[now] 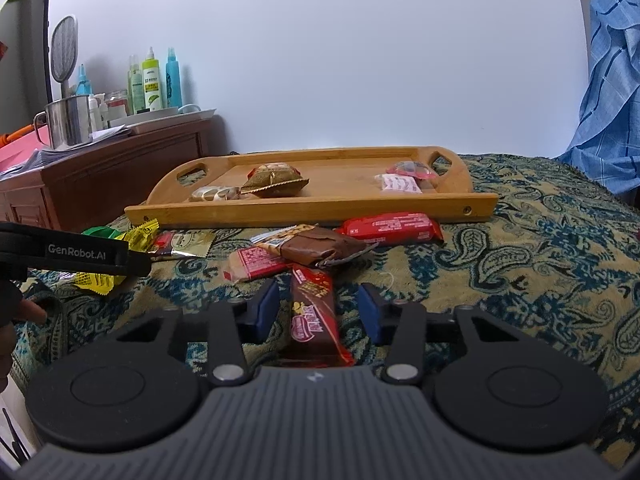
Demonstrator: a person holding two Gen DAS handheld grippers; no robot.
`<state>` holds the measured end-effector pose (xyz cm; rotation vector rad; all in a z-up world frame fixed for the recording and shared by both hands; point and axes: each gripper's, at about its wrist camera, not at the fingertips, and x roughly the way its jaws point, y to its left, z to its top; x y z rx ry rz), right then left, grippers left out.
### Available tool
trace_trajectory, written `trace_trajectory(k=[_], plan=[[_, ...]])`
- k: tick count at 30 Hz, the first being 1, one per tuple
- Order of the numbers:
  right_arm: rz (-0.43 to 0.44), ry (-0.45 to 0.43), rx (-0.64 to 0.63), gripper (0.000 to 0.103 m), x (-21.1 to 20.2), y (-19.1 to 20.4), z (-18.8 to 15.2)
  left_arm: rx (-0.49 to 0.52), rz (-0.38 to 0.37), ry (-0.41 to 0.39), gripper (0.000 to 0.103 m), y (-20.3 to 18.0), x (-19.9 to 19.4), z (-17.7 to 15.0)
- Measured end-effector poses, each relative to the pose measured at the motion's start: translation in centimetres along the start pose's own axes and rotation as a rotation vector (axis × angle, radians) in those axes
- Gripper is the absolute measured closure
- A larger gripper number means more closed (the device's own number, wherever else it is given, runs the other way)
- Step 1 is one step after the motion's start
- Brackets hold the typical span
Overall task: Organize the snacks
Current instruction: 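Move both tools back over the remaining snacks beside the tray, then grasp the yellow biscuit packet with the left tool while the right tool grasps the chocolate bar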
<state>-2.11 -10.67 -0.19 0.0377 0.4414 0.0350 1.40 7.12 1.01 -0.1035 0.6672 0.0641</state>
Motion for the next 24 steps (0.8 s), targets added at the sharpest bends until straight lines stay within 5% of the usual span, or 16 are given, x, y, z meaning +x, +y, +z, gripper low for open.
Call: trace_trajectory(k=[4,14,24], plan=[[0.007,0.025,-0.004,0.076,0.1,0.2,0.0,-0.001,-0.005,0.007,0.043,-0.4,-0.2,-0.2],[0.058,0.071,0.012,0.077,-1.6,-0.2,0.3,0.085,-0.081,-0.057,0.048,-3.8,-2.9,-0.1],[0.111,-0.001,-0.013,0.077,-3.4,0.2,1.2,0.079,-0.086,-0.105,0.048,-4.8,-4.0,1.1]])
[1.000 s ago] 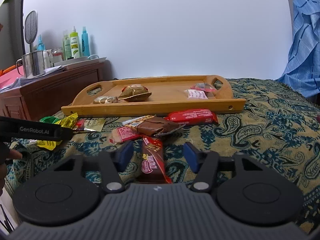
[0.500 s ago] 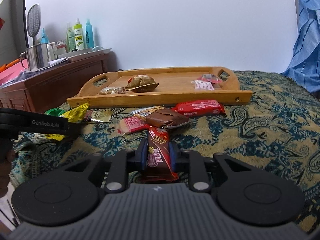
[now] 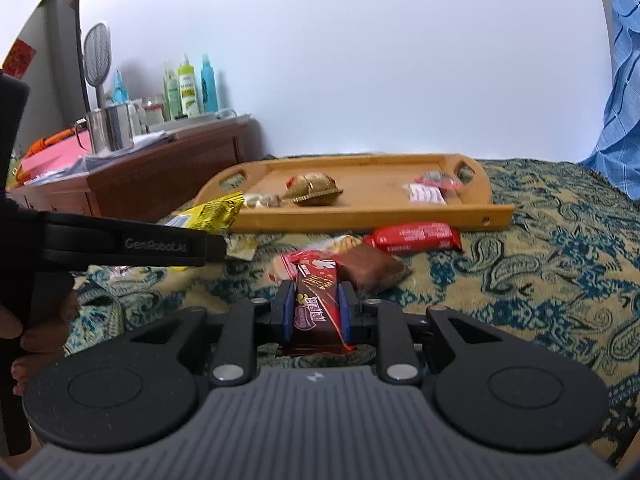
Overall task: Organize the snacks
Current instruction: 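Grasp the yellow biscuit packet with the left tool while the right tool grasps the chocolate bar, then carry both packets over the tray and open both tools to release them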
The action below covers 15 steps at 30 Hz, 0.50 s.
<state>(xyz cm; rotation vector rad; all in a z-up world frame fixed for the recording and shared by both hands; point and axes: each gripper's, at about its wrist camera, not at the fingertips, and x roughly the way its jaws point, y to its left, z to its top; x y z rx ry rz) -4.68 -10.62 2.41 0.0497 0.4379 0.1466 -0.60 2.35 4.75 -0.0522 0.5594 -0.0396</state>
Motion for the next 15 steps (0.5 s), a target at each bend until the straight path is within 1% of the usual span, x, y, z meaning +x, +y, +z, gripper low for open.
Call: trace_trajectory(k=[4,7,15], plan=[[0.031,-0.030,-0.032,0.077,-0.4,0.5,0.3,-0.010,0.008,-0.023,0.048,-0.1,-0.1,1.0],[0.033,-0.049,-0.041,0.077,-0.5,0.7,0.6,-0.014,0.018,-0.035,0.048,-0.3,0.0,1.7],[-0.016,-0.113,-0.022,0.077,0.2,-0.5,3.0,-0.003,0.040,-0.075,0.048,-0.9,0.6,4.1]])
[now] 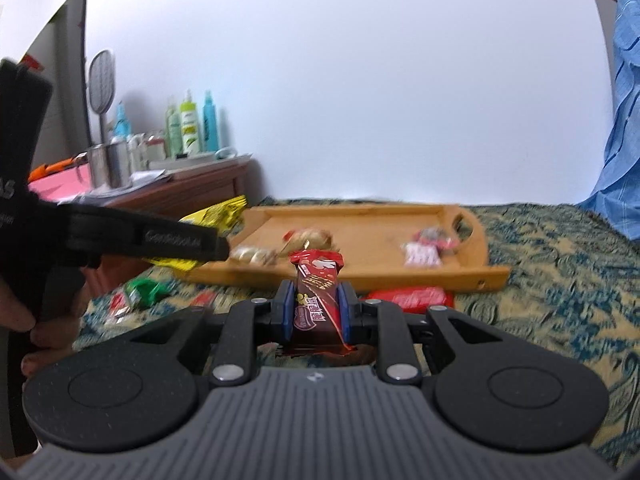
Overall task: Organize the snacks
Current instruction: 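Carry both packets over the tray and open both tools to release them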
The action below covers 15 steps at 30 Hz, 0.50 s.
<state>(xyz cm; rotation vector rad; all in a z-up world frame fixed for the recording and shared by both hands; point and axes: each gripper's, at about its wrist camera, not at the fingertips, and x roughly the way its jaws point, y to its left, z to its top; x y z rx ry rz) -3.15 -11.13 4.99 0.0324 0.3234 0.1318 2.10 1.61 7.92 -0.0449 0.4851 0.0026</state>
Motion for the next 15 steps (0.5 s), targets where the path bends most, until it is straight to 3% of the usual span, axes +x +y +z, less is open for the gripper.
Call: trace_trajectory(k=[15], plan=[[-0.054,-0.056,0.077,0.077,7.1,-5.1,6.2,-0.013,0.045,-0.032,0.048,0.8,5.9,8.3]])
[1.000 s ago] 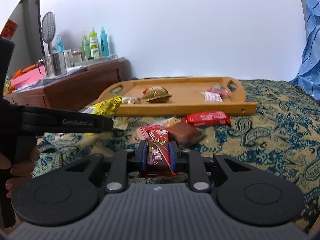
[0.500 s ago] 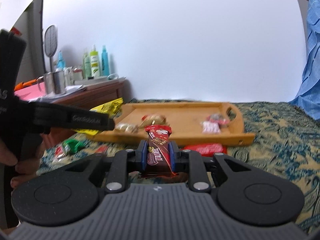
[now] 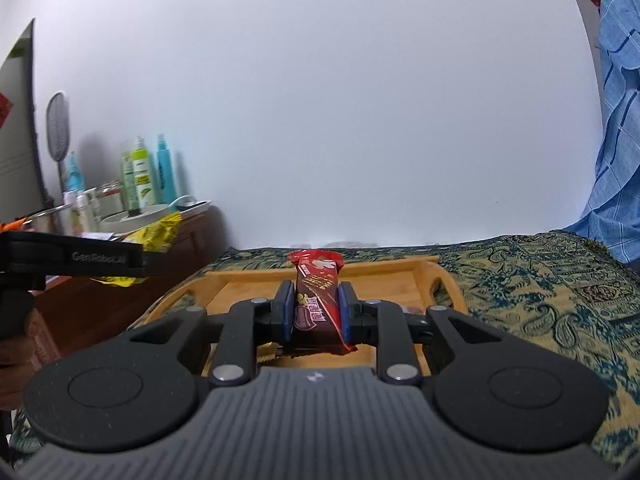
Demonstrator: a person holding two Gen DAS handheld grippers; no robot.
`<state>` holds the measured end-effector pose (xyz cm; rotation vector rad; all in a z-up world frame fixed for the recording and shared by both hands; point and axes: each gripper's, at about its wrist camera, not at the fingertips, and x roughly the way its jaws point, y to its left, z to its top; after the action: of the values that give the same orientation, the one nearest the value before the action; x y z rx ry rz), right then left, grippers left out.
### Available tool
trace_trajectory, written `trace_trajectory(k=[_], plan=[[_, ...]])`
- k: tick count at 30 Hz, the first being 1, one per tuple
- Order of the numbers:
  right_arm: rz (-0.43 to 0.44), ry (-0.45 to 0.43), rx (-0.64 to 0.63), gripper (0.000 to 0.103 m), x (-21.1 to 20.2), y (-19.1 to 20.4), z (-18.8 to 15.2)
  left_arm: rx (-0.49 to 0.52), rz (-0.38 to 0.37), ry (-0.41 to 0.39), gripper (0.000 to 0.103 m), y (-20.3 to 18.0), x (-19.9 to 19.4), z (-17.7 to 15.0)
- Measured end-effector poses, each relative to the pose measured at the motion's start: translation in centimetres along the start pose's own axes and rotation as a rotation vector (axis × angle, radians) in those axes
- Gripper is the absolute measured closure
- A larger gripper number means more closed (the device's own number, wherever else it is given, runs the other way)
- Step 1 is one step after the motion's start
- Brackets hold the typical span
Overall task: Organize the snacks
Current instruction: 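Carry both packets over the tray and open both tools to release them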
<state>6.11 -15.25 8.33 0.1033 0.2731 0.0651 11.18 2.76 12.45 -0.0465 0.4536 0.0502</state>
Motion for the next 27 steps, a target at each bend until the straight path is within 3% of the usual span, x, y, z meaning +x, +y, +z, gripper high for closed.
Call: trace_trajectory(k=[13,18,27], plan=[[-0.018,0.158,0.014,0.077,8.9,-1.3,-0.8,0.001,0.043,0.133,0.048,0.2,9.7,-1.0],[-0.031,0.221,0.037,0.077,10.3,-2.0,-2.1,0.006,0.059,0.166,0.048,0.1,11.4,-1.6],[-0.041,0.233,0.052,0.077,10.6,-2.4,-2.4,0.035,0.064,0.202,0.048,-0.8,12.2,-2.5]])
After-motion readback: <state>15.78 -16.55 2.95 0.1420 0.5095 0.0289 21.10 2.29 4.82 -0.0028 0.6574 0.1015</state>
